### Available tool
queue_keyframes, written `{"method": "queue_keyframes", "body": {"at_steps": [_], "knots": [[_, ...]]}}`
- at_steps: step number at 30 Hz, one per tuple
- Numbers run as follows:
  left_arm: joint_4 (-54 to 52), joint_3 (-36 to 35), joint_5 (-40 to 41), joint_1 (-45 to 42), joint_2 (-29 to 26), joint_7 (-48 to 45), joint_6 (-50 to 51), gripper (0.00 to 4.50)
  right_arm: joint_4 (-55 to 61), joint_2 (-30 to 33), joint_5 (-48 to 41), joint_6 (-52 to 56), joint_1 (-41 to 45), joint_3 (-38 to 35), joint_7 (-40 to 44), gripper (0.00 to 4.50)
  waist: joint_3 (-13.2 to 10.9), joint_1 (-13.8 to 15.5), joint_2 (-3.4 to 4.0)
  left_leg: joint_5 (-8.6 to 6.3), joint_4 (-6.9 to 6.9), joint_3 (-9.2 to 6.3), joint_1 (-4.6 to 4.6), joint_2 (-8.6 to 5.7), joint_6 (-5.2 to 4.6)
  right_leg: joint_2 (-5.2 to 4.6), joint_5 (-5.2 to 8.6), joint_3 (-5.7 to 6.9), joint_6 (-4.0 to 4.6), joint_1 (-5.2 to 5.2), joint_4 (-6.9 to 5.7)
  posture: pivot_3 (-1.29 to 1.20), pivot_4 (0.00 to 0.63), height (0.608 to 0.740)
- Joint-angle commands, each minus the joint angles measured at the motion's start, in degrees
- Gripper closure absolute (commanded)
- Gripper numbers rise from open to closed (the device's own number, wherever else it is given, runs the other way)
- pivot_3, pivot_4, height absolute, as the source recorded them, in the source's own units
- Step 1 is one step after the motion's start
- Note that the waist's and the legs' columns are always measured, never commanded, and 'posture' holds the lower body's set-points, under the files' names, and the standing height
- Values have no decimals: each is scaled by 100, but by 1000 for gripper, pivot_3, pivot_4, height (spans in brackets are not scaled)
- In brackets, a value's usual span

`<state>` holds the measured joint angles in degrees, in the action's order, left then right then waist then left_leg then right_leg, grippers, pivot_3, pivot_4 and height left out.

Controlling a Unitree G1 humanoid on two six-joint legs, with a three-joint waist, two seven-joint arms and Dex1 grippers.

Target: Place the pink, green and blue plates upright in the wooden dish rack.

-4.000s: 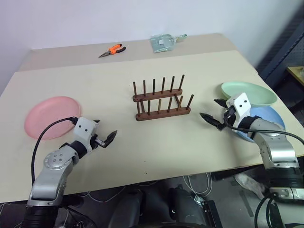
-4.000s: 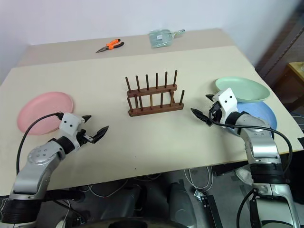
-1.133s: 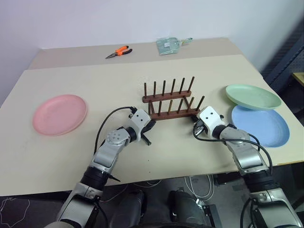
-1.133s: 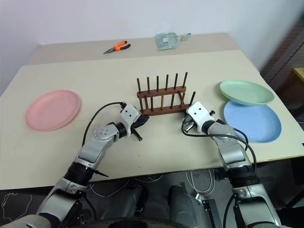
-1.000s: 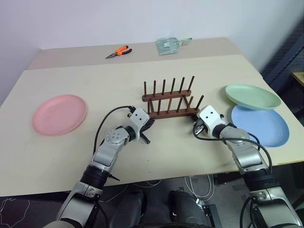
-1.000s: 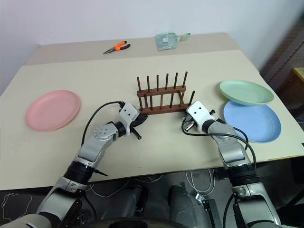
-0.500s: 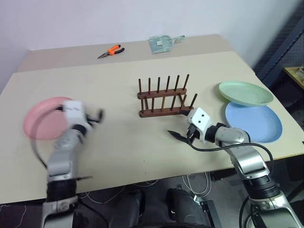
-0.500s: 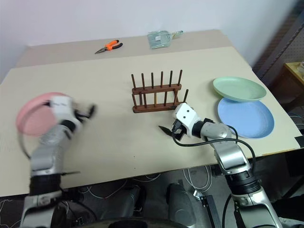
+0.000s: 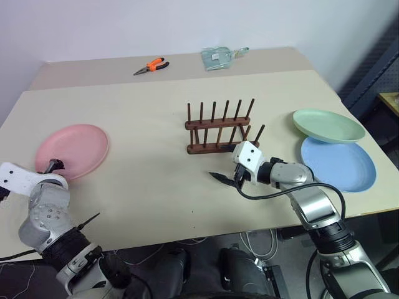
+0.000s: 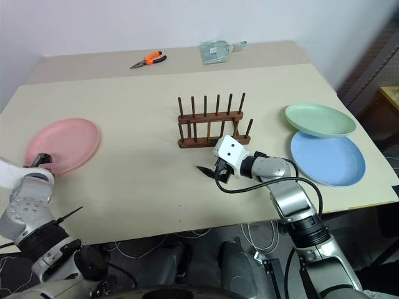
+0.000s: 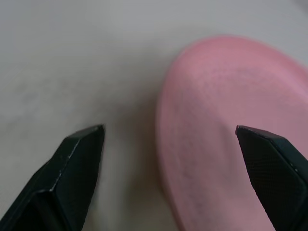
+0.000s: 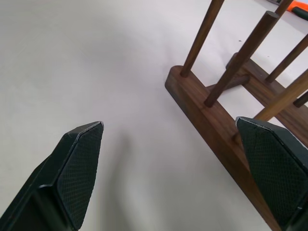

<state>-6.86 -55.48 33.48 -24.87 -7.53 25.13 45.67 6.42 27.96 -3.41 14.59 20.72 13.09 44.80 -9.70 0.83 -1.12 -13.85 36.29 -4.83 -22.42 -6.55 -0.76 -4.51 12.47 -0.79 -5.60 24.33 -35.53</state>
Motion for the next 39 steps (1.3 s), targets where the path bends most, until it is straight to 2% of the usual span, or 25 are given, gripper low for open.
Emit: {"method": "queue_keyframes", "body": {"at_steps": [1, 4, 6, 7, 12, 17, 22, 26, 29, 33, 34, 35, 39], "knots": [[-59, -16, 462, -71, 57, 103, 65, 1785, 97, -33, 55, -194, 86, -104, -141, 0, 0, -5, -1, 3, 0, 0, 0, 0, 5, 0, 0, 0, 0, -1, 0, 0, 150, 740], [-10, 177, 607, -88, -20, 57, 60, 3283, 105, -33, -57, -21, 147, -244, -188, 0, 0, -8, -1, 8, -1, 0, 0, 0, 12, 1, 0, -1, 0, 0, 0, 0, 150, 740], [-84, 561, 605, -66, -164, -331, -12, 4296, 201, 58, -105, 66, 171, -287, -120, 0, 0, -4, -4, 9, -1, 1, 0, 0, 12, 2, 0, -1, 0, 0, 0, 0, 150, 740], [-215, 864, 507, -54, -265, -635, -171, 4405, 281, 124, -53, 34, 192, -280, -104, 0, -1, 1, -5, 9, -1, 0, 0, 0, 12, 2, 0, -1, 1, 0, 0, 0, 150, 740], [-670, 2139, 154, -300, -661, -1551, -665, 4405, 596, 197, 259, -421, 578, -168, -189, 0, -2, -14, -7, 8, -2, 4, -2, -1, 16, 1, 0, -2, 1, 1, 3, 0, 150, 740], [-896, 3406, -105, -1230, -741, -2011, -807, 4405, 531, 35, 895, -1062, 1536, 174, -359, 0, -3, -18, -8, 11, -3, 4, -2, 1, 24, 5, -2, -2, 3, 4, 1, 0, 150, 740], [-1054, 3911, 161, -1840, -536, -2145, -482, 4405, -388, 95, 2012, -1851, 2345, 611, -764, 0, -3, -45, -8, 14, -10, 11, -2, 1, 19, 5, -1, -5, 3, 10, 7, 0, 150, 740], [-1158, 4050, 339, -1948, -365, -2121, -276, 4405, -1339, 168, 2832, -2452, 2787, 837, -1298, 0, -3, -57, -8, 17, -12, 11, -2, 2, 22, 7, -1, -7, 3, 13, 2, 0, 150, 740], [-1223, 4097, 369, -1817, -342, -2130, -147, 4500, -1588, 134, 3056, -2624, 2866, 818, -1552, 798, -4, -55, -8, 18, -12, 11, -3, 2, 22, 7, -1, -8, 3, 14, 1, 0, 150, 740], [-1281, 4051, 472, -1579, -268, -2130, -9, 4500, -1641, 157, 3389, -2739, 2808, 801, -1832, 2794, -4, -62, -8, 18, -14, 11, -3, 2, 23, 9, -1, -12, 4, 15, 1, 0, 150, 740], [-1293, 4009, 535, -1556, -230, -2136, -6, 3788, -1637, 164, 3458, -2763, 2785, 803, -1876, 3365, -4, -59, -8, 19, -13, 11, -3, 3, 24, 10, -1, -13, 4, 15, 1, 0, 150, 740], [-1272, 3905, 610, -1563, -143, -2089, -72, 3407, -1611, 182, 3552, -2776, 2732, 800, -1946, 3862, -4, -52, -8, 19, -12, 11, -3, 3, 25, 10, -1, -13, 4, 15, 0, 0, 150, 740], [-1130, 3454, 824, -1662, 50, -1876, -349, 1515, -1502, 227, 3745, -2758, 2571, 716, -2108, 3894, -5, -24, -8, 19, -9, 11, -3, 1, 24, 8, -2, -12, 4, 13, 2, 0, 150, 740]]}}
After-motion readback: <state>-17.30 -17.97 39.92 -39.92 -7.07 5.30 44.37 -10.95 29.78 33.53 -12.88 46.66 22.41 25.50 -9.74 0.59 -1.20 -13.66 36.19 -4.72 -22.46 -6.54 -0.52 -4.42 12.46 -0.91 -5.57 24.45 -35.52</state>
